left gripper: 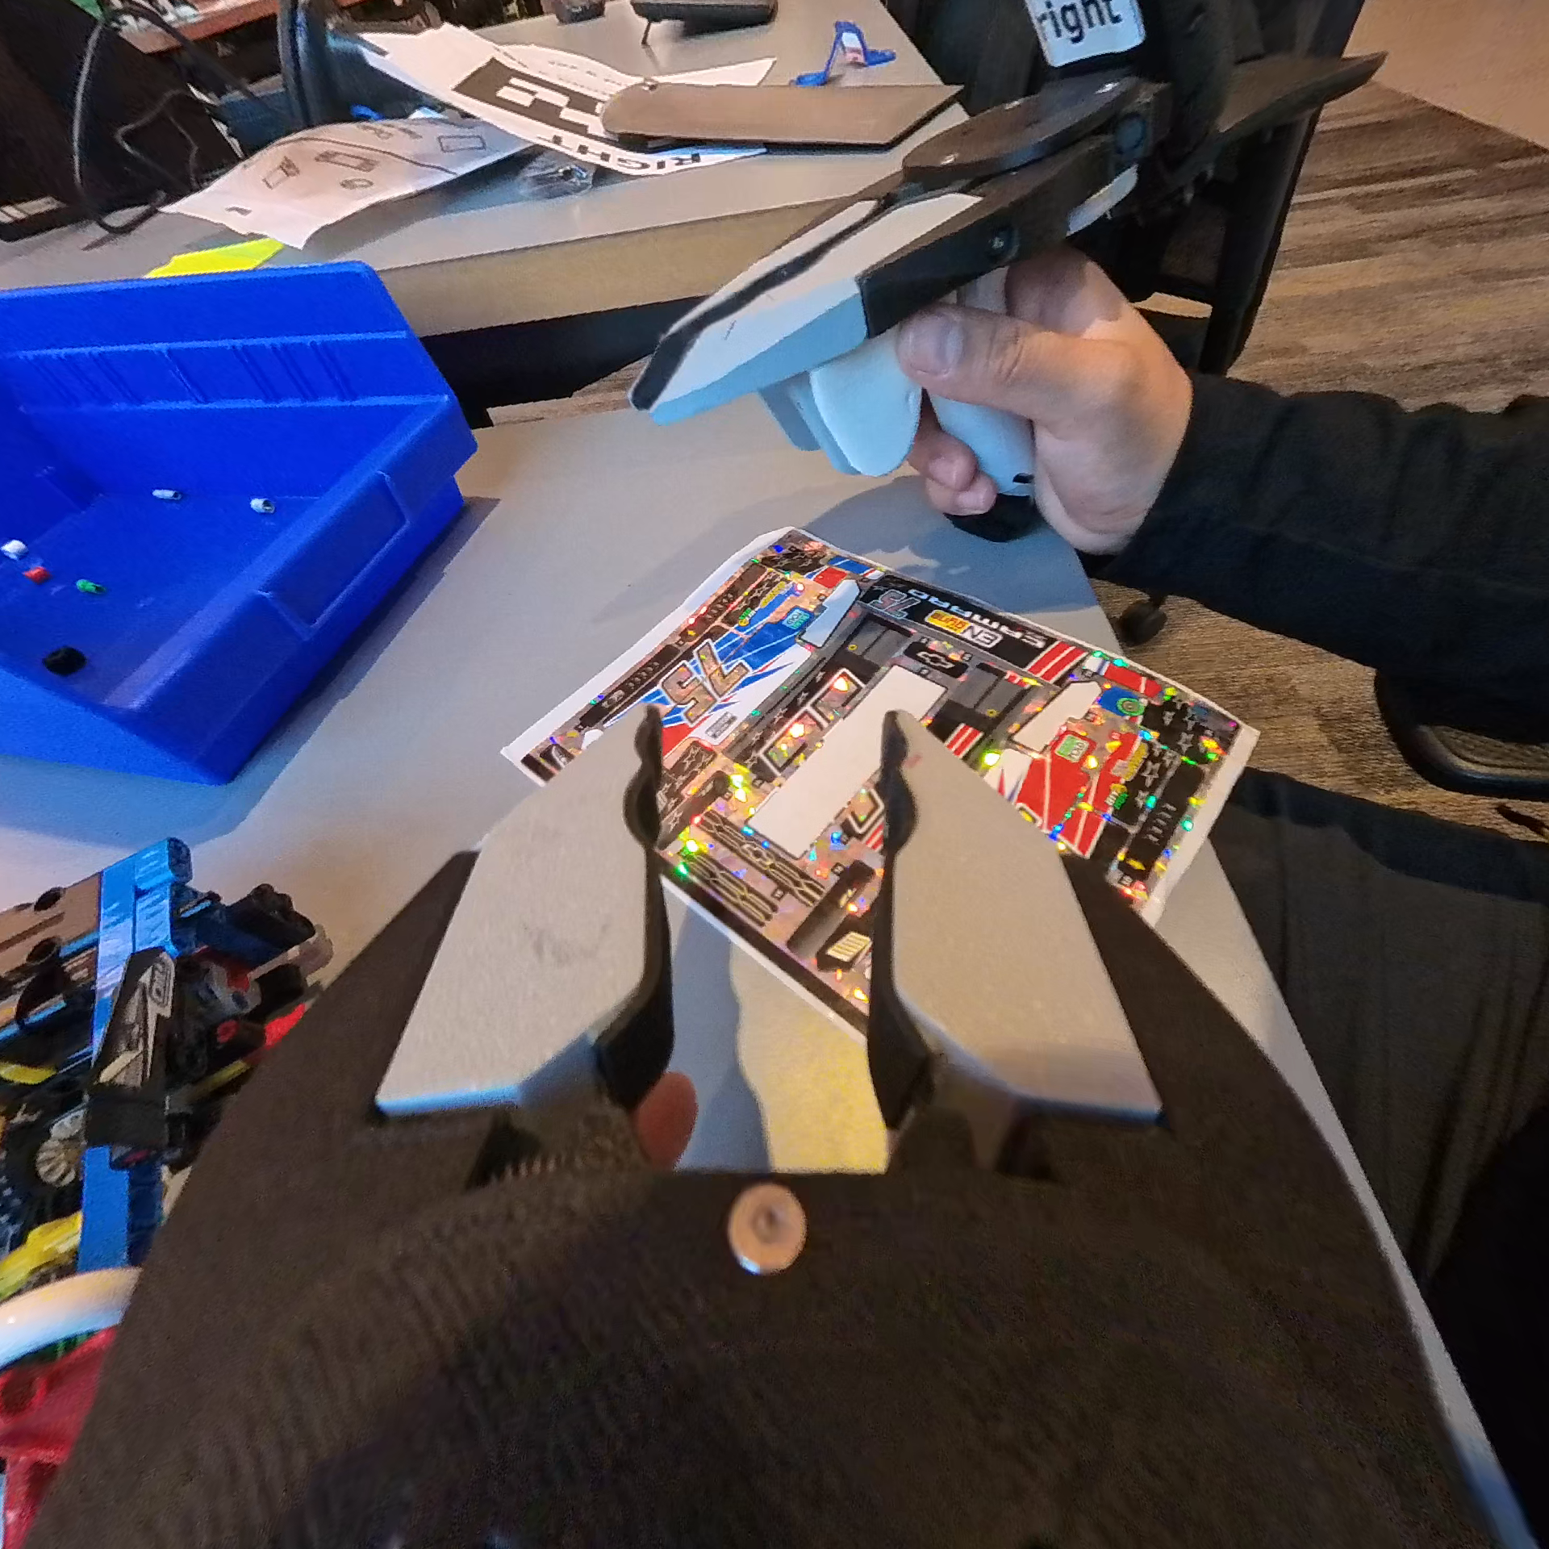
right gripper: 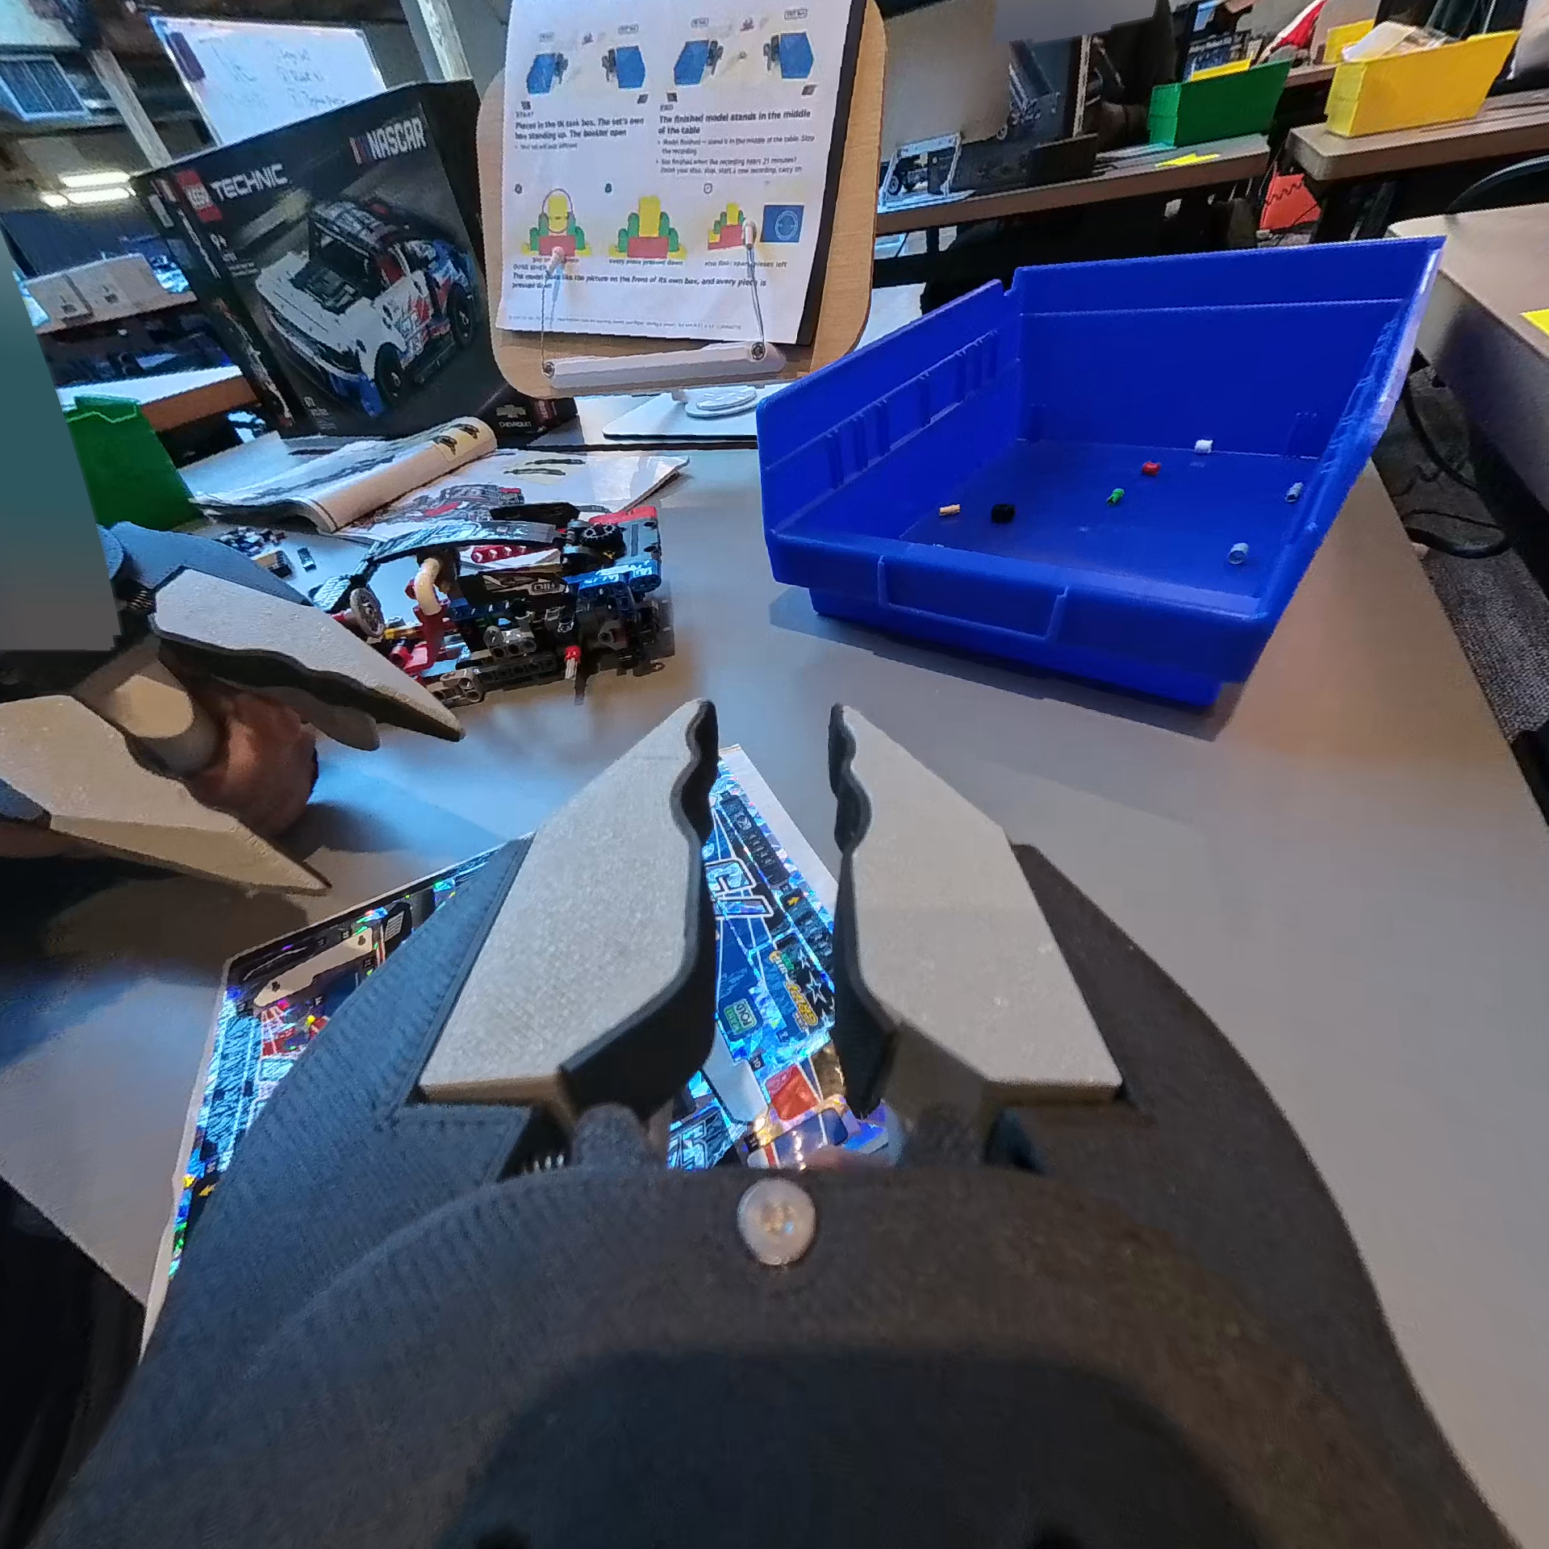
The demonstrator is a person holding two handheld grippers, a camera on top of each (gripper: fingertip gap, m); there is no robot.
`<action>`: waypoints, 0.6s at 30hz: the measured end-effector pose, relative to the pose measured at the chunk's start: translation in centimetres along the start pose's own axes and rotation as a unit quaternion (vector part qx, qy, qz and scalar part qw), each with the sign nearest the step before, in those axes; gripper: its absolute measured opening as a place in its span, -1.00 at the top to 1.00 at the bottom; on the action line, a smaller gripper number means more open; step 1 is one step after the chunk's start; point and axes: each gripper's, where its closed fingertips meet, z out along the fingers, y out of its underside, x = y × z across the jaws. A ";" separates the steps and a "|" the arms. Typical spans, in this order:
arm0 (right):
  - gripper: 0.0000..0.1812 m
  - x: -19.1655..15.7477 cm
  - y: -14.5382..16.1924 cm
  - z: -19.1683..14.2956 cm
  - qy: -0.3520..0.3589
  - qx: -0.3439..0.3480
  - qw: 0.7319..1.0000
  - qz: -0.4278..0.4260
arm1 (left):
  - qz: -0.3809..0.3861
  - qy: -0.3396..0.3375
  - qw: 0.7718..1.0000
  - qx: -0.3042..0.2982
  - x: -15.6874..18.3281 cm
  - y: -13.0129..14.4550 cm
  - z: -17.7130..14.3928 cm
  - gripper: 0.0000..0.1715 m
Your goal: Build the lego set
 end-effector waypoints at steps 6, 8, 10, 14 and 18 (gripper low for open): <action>0.75 -0.1 -0.1 -0.1 -0.002 0.005 1.000 -0.002 | -0.005 0.000 1.000 -0.003 -0.1 0.1 0.1 0.43; 0.75 -0.1 -0.2 -0.1 -0.004 0.007 1.000 0.001 | -0.003 -0.001 1.000 -0.005 0.0 0.1 0.1 0.43; 0.75 -0.1 -0.2 -0.2 -0.006 0.009 1.000 0.004 | -0.002 -0.001 1.000 -0.006 0.0 0.2 0.1 0.42; 0.75 -0.1 -0.2 -0.2 -0.006 0.010 1.000 0.003 | -0.001 -0.001 1.000 -0.007 0.0 0.2 0.1 0.43; 0.75 -0.2 -0.1 -0.1 -0.005 0.007 1.000 0.001 | 0.001 -0.001 1.000 -0.013 0.1 0.3 0.2 0.42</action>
